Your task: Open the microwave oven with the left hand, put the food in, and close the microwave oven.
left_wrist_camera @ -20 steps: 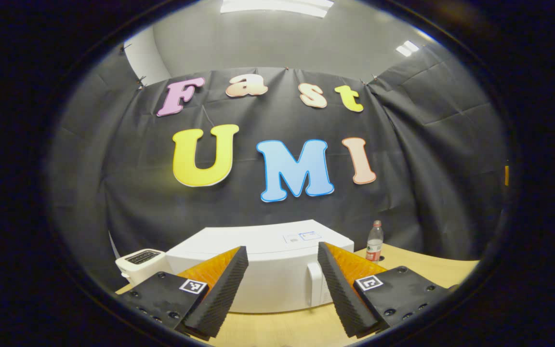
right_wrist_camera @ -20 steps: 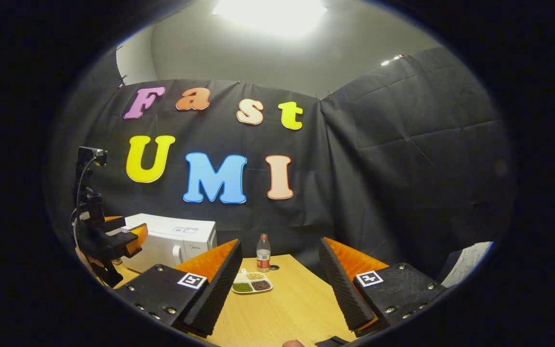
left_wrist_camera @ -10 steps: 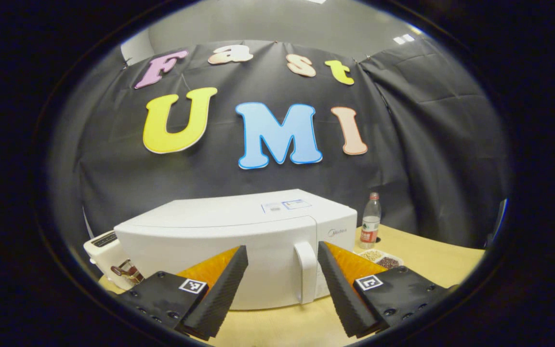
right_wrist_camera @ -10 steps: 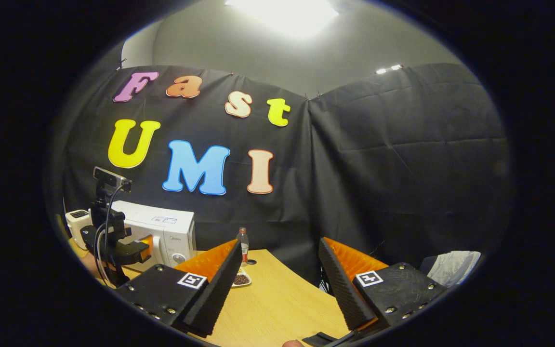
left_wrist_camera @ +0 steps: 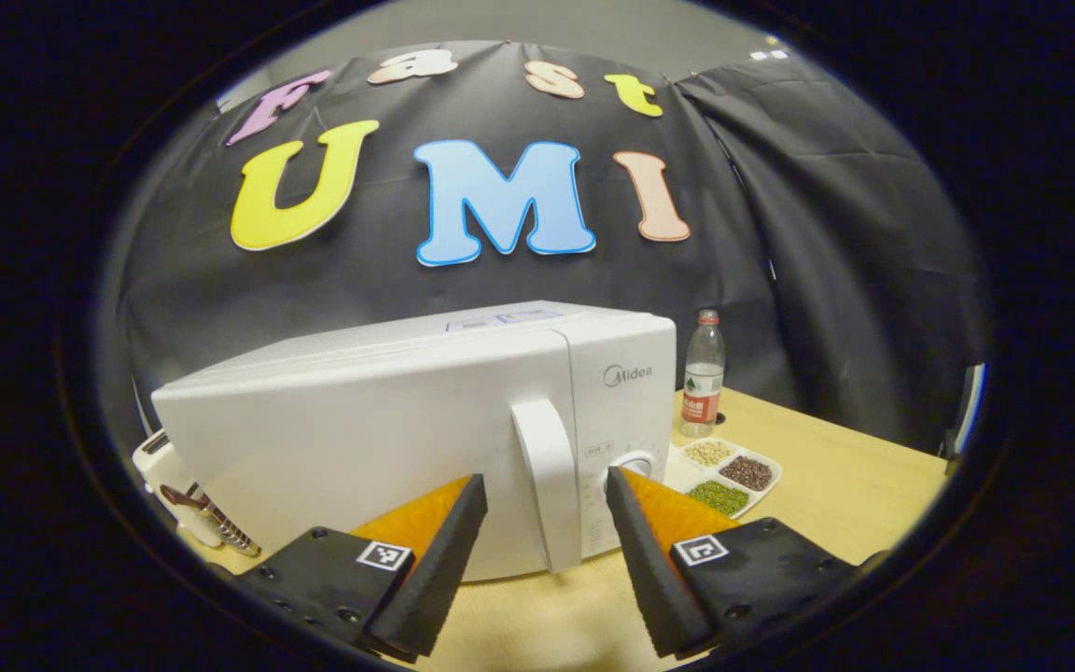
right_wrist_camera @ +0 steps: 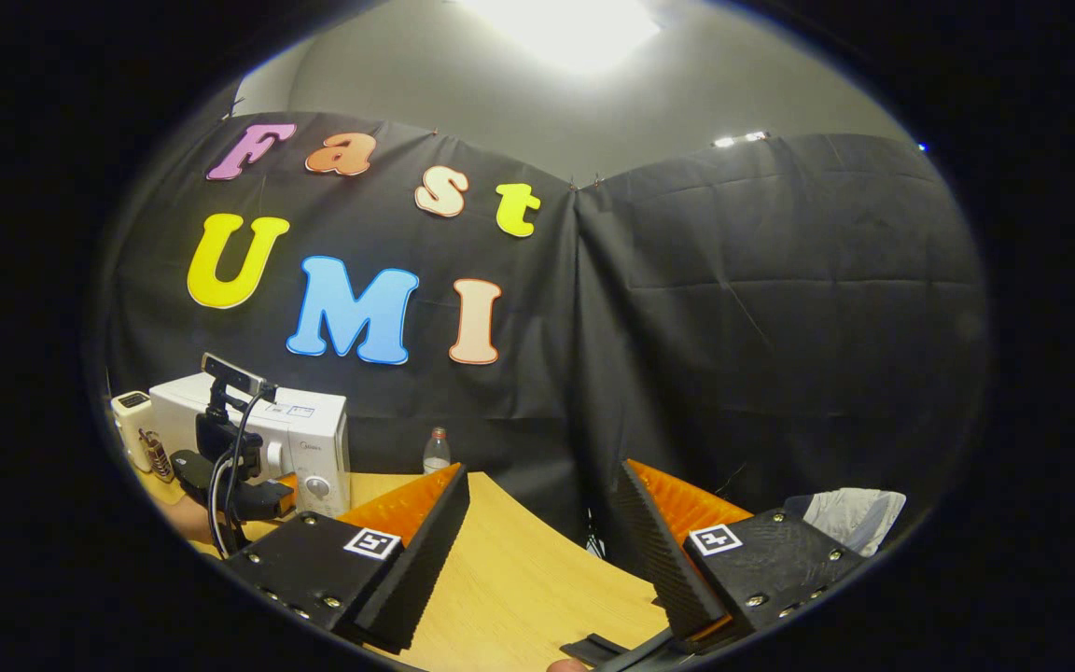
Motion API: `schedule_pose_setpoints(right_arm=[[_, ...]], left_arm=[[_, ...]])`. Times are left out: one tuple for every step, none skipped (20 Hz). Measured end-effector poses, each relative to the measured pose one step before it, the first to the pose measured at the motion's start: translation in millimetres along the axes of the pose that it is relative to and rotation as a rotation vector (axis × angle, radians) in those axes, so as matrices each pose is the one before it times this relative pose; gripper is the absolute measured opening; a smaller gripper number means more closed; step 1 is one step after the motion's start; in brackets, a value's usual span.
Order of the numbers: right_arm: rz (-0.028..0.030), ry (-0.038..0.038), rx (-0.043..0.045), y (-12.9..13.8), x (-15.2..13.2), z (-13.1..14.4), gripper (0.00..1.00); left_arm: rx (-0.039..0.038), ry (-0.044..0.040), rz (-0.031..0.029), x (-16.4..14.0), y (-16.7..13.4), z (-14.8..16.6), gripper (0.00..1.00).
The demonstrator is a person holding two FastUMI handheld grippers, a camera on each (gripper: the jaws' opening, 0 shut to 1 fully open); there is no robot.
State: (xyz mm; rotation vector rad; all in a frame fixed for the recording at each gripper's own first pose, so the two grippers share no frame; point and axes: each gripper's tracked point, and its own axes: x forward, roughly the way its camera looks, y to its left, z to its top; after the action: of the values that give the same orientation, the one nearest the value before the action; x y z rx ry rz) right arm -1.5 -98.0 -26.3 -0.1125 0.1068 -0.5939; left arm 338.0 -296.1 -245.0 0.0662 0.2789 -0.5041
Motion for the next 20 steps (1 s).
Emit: schedule_pose_setpoints(right_arm=[[-0.00241,0.00103,-0.0024,-0.11,0.02,-1.07,0.97],[-0.00323,0.00222,-0.00247,-0.32,0.5,-0.73,0.97],[-0.00169,0.00421,-0.00274,-0.57,0.19,-0.83,0.97],[-0.00177,0.00289,-0.00153,-0.11,-0.39,-0.39,0.97],[-0.00114,0.0018,-0.00128,-0.51,-1.52,-1.19,0.97],[-0.0001,0.00309,-0.00162,-0.2,-0.86,-0.79,0.97],[0.00248,0.00463,-0.00039,0.43,-0.24,-1.95,0.97],[0.00229,0.00353,-0.00077,0.11,-1.73,0.69,0.97],[0.00017,-0.00608,-0.00192,-1.5,-1.87,2.1,0.97],[0.00316,-0.01242,-0.00422,-1.0,-1.93,4.59,0.97],[0.004,-0.01453,-0.00975,-0.98,-0.97,2.75,0.97],[0.00133,-0.00951,-0.01287,-2.03,0.42,2.06,0.92],[0.00318,0.00095,-0.0059,-2.89,0.58,-2.22,0.96],[0.00282,0.00572,0.00374,-1.87,-0.03,-0.52,0.96],[-0.00119,0.00042,0.01002,-3.9,-1.23,0.95,0.96],[-0.00347,-0.00935,0.00986,-3.26,-2.22,3.17,0.97],[-0.00301,-0.00547,0.00564,-3.27,-0.16,0.03,0.97],[0.00255,0.00269,0.0022,-1.66,0.05,-1.84,0.96],[0.00451,0.00677,0.00093,-1.23,0.59,-5.25,0.96],[0.00494,0.00325,0.00024,-0.84,0.96,-0.69,0.96]], left_arm=[[0.00377,0.00448,-0.00141,0.43,-2.08,-3.23,0.72],[0.00224,0.0023,-0.00286,1.95,-1.29,0.37,0.79],[0.00232,0.00271,-0.00238,0.55,-2.53,-1.93,0.56],[0.00277,0.00068,0.00196,0.54,-1.62,-1.01,0.53],[0.00397,-0.00192,0.00501,-0.27,0.62,-0.14,0.56],[0.00149,-0.0029,0.00813,2.18,0.73,0.82,0.51],[-0.00281,0.00093,0.00047,-1.91,-1.83,-1.19,0.48],[-0.00292,0.0028,0.00385,-0.46,-1.5,0.28,0.43],[-0.00805,-0.00014,-0.00078,0.74,-0.44,-3.23,0.41],[-0.00387,-0.00029,-0.00035,1.11,-0.36,0.88,0.39],[-0.01095,0.00028,0.00071,-0.14,-0.94,-0.75,0.36],[-0.00746,-0.00214,0.00358,-0.7,-2.21,1.55,0.35],[0.0008,0.00676,0.01035,1.25,0.41,-0.23,0.31],[0.00975,0.00933,0.01513,0.3,1.72,-0.84,0.28],[0.00201,0.00546,0.01017,-3.5,3.22,0.87,0.22],[-0.00619,0.00554,0.00274,-0.88,0.97,1.71,0.17],[-0.00458,0.00557,-0.00087,0.59,-1.92,-0.78,0.17],[-0.00141,0.00656,-0.00209,-0.16,-0.71,0.5,0.14],[-0.00318,0.00557,-0.00158,-0.73,-0.23,-2.18,0.14],[-0.00051,0.00377,-0.00045,-0.48,-0.5,0.4,0.14]])
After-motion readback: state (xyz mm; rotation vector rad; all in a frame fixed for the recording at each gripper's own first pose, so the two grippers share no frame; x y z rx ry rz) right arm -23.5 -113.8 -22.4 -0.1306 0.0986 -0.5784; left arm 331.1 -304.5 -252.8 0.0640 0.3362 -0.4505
